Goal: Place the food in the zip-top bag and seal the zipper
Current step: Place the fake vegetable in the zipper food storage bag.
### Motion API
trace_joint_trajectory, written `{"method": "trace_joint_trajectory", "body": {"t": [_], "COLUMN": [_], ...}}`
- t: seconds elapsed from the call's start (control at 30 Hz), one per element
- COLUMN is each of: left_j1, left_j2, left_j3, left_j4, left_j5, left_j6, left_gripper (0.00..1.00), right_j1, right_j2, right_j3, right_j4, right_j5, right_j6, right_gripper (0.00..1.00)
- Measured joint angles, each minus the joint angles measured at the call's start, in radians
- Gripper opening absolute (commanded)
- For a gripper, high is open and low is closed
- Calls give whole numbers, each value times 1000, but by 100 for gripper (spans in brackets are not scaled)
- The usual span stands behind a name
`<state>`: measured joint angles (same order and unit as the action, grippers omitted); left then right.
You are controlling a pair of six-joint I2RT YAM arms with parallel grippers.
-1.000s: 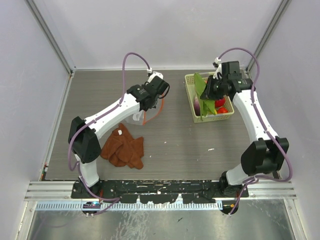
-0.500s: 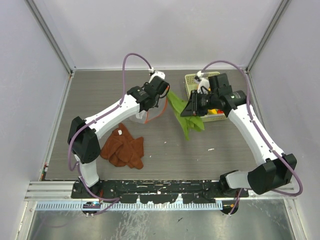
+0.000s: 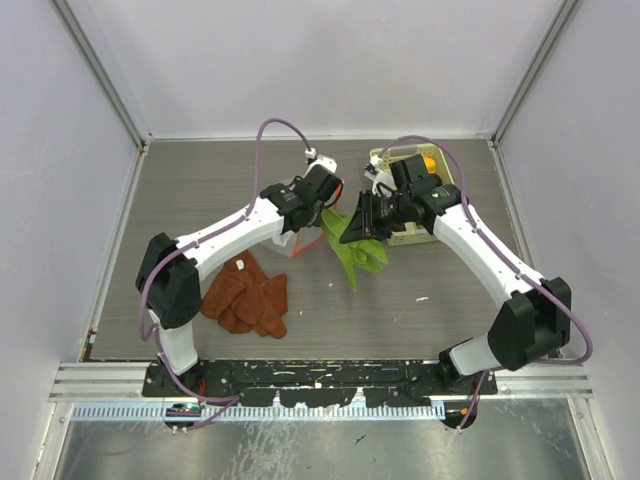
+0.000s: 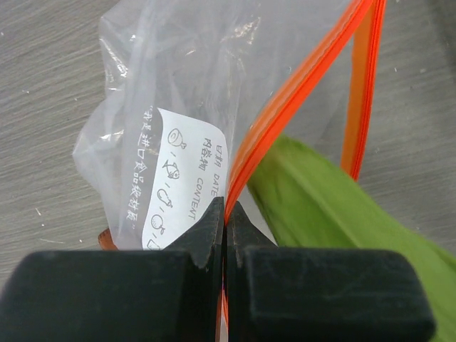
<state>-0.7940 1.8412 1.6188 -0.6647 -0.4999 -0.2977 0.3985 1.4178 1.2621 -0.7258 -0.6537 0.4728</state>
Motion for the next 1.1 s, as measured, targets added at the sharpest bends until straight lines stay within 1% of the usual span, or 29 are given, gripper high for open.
{"method": "trace_joint_trajectory", "body": {"t": [0.27, 0.7, 0.87, 1.1], "left_j1": [-60, -89, -119, -133], "left_j2": [-21, -132, -138, -142], "left_j3": [-34, -51, -53, -55], "left_j4": [3, 22, 21, 20], "left_j5": [0, 58, 73, 140], "left_j6": [27, 62, 74, 47], "left_gripper": [0, 0, 0, 0], "right_j1": [0, 0, 0, 0], "right_j2": [102, 159, 162, 162], "right_j3": [0, 0, -27, -158], "right_j4": [90, 240, 319, 521], "right_j5": [-3, -24, -22, 6], "right_j6": [57, 69, 135, 302], "right_gripper": [1, 1, 1, 1]}}
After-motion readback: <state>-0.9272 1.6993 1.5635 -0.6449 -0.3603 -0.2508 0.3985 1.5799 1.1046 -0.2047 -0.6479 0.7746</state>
